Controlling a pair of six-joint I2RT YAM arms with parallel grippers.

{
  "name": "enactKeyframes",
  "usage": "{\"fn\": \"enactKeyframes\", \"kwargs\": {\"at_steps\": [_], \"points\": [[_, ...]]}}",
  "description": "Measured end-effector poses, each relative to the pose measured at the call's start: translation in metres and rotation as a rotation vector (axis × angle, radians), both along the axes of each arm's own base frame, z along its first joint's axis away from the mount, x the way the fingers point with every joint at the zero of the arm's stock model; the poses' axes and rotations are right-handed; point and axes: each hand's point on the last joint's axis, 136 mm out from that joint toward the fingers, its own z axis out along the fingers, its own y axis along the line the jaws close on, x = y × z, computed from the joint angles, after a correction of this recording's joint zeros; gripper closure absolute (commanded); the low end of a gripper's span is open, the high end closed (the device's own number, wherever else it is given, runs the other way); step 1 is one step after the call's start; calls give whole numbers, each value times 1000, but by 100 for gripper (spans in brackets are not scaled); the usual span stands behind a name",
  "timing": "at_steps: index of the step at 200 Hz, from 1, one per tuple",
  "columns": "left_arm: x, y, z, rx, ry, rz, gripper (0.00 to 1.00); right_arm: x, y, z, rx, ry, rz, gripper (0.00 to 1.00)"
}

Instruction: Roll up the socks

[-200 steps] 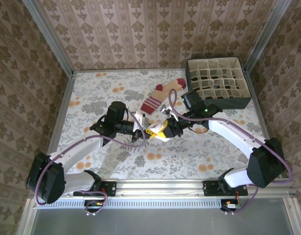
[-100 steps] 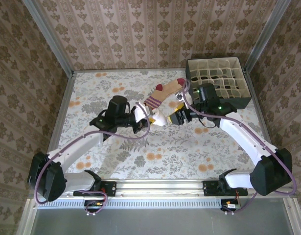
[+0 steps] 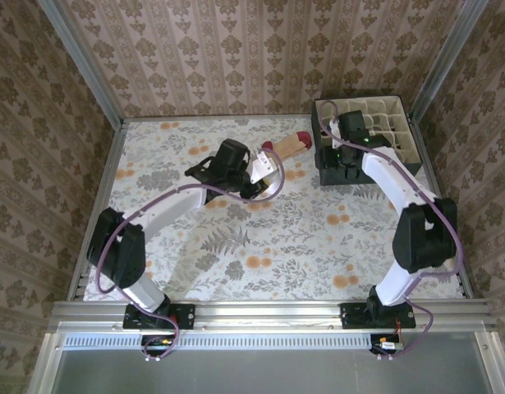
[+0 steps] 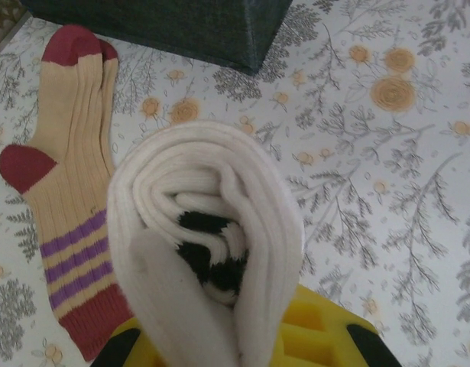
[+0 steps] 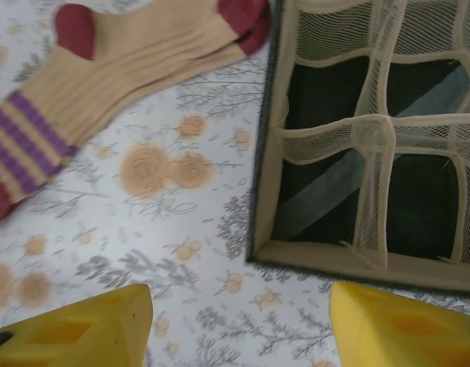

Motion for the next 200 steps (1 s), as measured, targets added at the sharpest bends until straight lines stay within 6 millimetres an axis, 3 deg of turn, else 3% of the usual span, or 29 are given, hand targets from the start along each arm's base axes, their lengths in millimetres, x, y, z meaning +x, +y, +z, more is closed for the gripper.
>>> {"fn": "enactKeyframes", "kwargs": {"at_steps": [50, 88, 113, 154, 177, 200], "points": [[35, -36, 4, -5, -17, -6, 100, 35, 1, -45, -25, 107, -11, 42], [36, -37, -5, 16, 7, -7, 100, 32, 7, -75, -2, 191, 0, 45], [36, -35, -7, 28, 10, 0, 100, 24, 18, -73, 42, 200, 5, 45], [38, -28, -6, 48, -11, 30, 100, -28, 61, -65, 113, 232, 52, 42], [37, -24, 1, 44, -25, 38, 100, -43, 79, -44, 159, 204, 78, 41], [37, -24, 9, 30, -34, 43, 100, -41, 69, -12, 190, 131, 55, 40]]}}
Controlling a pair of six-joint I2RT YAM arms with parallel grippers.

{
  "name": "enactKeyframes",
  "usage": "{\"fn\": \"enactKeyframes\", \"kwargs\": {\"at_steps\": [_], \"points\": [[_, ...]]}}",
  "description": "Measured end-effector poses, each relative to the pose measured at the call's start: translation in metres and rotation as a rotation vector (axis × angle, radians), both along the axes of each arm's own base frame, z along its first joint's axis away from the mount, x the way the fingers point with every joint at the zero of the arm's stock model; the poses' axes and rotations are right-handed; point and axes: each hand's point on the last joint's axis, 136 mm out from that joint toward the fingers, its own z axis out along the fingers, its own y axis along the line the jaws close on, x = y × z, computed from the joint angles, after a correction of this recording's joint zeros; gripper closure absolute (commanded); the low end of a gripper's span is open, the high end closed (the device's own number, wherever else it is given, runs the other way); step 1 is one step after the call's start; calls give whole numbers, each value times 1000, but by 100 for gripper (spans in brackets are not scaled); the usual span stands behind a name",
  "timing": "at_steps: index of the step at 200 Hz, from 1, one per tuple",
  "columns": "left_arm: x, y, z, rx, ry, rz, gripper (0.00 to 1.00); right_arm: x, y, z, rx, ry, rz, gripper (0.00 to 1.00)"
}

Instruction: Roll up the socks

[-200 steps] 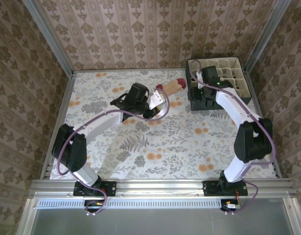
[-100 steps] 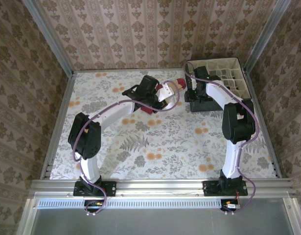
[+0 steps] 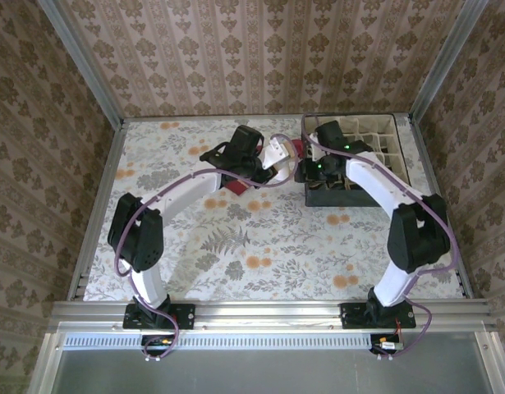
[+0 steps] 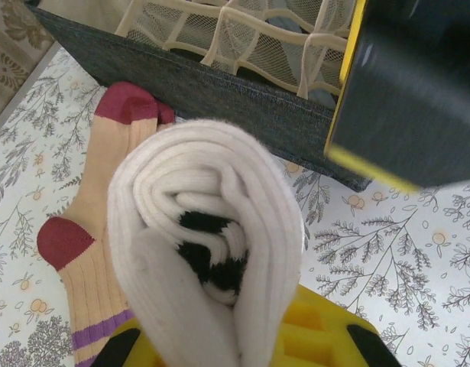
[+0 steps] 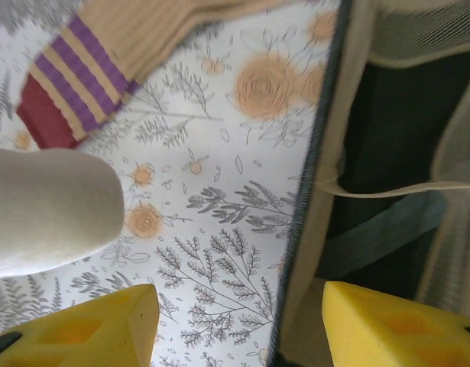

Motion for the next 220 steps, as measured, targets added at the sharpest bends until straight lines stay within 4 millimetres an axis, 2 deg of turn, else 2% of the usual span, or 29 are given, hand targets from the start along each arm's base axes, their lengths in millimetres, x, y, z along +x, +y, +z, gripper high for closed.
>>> {"fn": "enactKeyframes", "kwargs": {"at_steps": [23, 41, 63, 86, 117, 159, 188, 220], "points": [[-1, -5, 5, -8, -2, -5, 100, 4, -29, 26, 9, -61, -69, 40], [-1, -25, 18, -30, -23, -34, 100, 7, -62, 34, -5, -77, -146, 43], [0, -62, 39, -72, -68, -88, 100, 6, -102, 22, -30, -45, -238, 46], [-5, -98, 43, -85, -90, -156, 100, -8, -132, -1, -83, 23, -296, 49], [-12, -137, 28, -74, -77, -232, 100, -21, -140, -20, -105, 74, -305, 56], [-7, -177, -2, -35, -64, -288, 100, -30, -152, -35, -112, 105, -323, 68], [-8, -187, -22, 5, -42, -307, 100, -28, -156, -37, -107, 95, -334, 72], [-17, -182, -38, 61, -7, -316, 100, -27, -159, -40, -91, 80, -344, 74]]}}
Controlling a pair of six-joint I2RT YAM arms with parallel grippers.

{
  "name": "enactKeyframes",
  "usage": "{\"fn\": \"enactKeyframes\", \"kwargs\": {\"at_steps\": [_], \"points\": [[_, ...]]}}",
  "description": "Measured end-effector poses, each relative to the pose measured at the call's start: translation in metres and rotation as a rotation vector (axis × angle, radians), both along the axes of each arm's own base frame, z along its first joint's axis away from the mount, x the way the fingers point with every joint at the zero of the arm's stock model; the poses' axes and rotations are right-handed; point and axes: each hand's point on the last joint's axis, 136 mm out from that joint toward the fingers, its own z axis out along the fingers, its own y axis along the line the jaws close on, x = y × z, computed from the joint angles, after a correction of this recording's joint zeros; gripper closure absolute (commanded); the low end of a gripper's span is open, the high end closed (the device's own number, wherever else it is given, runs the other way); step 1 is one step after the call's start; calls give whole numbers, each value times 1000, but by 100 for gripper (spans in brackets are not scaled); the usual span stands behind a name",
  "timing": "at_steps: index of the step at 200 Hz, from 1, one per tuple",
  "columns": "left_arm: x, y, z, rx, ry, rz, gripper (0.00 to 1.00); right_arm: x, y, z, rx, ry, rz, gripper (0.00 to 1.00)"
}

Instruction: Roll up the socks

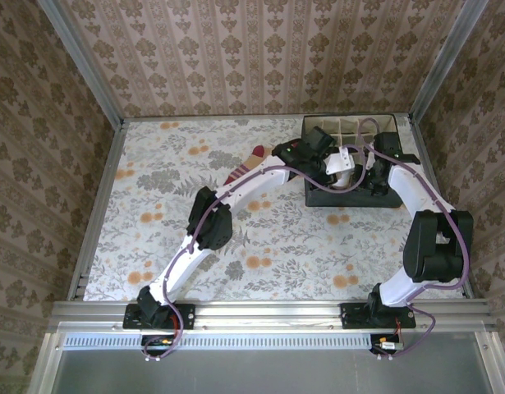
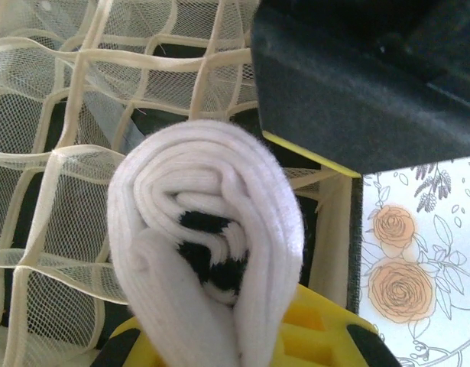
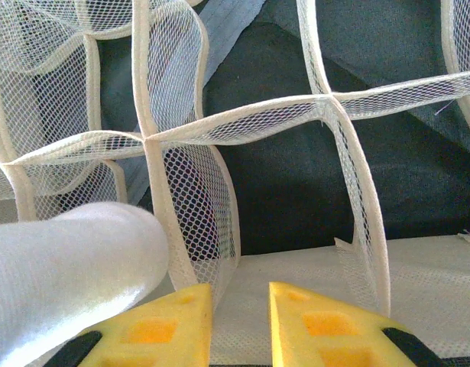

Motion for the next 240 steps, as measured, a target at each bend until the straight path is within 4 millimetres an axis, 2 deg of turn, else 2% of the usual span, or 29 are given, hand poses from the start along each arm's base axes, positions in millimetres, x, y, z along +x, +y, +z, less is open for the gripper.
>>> {"fn": "enactKeyframes", "kwargs": {"at_steps": [79, 122, 136, 149, 176, 209, 240], "points": [[-4, 11, -18, 99, -11, 15, 100, 7, 1, 1, 27, -52, 1, 75], [12, -1, -33, 83, -43, 32, 100, 11, 2, 1, 42, -76, 0, 75], [16, -4, -47, 88, -41, 35, 84, 11, 2, 1, 50, -81, 0, 76], [18, -7, -62, 91, -33, 40, 74, 12, 2, 1, 53, -86, 1, 76], [26, -11, -62, 66, -52, 52, 47, 12, 2, 1, 55, -85, 2, 76], [33, -10, -59, 55, -65, 61, 33, 12, 2, 1, 55, -84, 2, 76], [33, -10, -53, 46, -71, 58, 27, 11, 3, -1, 56, -78, 2, 76]]}}
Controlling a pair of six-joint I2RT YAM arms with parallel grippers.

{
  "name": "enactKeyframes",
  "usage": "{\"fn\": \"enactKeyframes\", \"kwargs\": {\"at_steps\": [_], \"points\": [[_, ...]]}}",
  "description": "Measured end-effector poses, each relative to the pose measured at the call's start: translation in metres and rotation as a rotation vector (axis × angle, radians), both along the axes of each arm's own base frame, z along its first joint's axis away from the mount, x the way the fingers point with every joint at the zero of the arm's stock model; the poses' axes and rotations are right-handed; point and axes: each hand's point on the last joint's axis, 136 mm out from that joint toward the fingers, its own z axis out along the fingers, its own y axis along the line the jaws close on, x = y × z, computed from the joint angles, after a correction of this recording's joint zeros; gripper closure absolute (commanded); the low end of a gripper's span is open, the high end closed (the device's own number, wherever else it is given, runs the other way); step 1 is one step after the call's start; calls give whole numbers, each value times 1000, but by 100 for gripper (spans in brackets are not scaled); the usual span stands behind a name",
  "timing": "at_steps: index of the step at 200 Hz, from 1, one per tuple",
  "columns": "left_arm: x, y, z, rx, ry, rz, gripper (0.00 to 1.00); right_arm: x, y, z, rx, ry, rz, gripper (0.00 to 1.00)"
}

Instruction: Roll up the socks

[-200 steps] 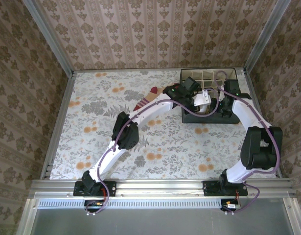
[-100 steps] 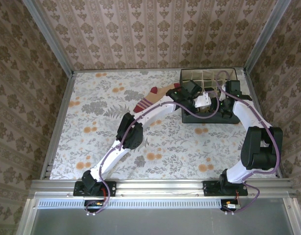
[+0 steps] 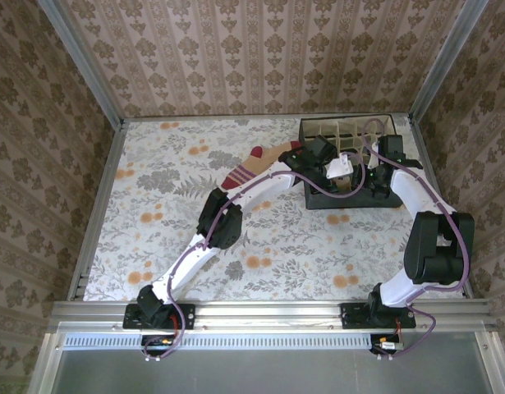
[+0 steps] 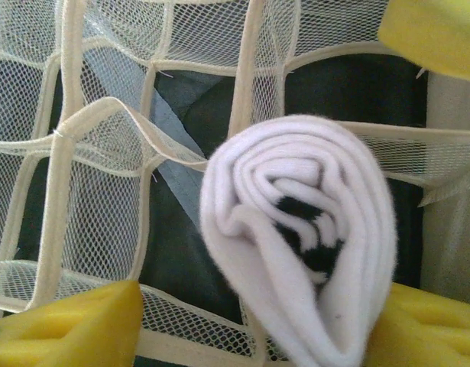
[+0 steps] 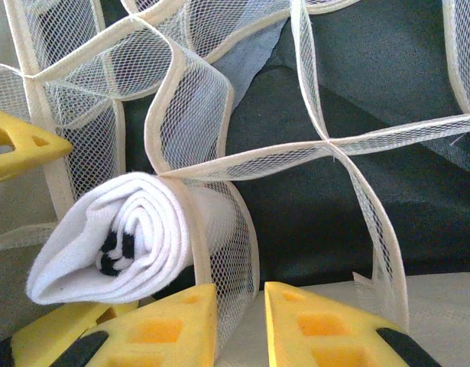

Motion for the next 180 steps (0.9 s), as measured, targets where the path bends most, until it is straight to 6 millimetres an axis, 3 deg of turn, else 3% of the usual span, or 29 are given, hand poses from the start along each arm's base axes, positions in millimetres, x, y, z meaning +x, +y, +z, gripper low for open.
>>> {"fn": "enactKeyframes", "kwargs": {"at_steps": [31, 89, 120, 147, 180], "points": [[-6, -4, 23, -36, -9, -21, 26, -2, -1, -7, 3, 25, -2, 76], [-16, -3, 99, -141, -63, -59, 25, -3, -3, -8, 4, 33, -9, 76], [-18, 2, 121, -157, -88, -58, 25, -4, -2, -7, 8, 35, -7, 76], [-19, 20, 129, -134, -95, -31, 25, -5, -1, 6, 9, 15, -4, 71], [-10, 68, 132, -109, -92, 54, 28, 9, 11, 52, -26, -83, 36, 71]]}}
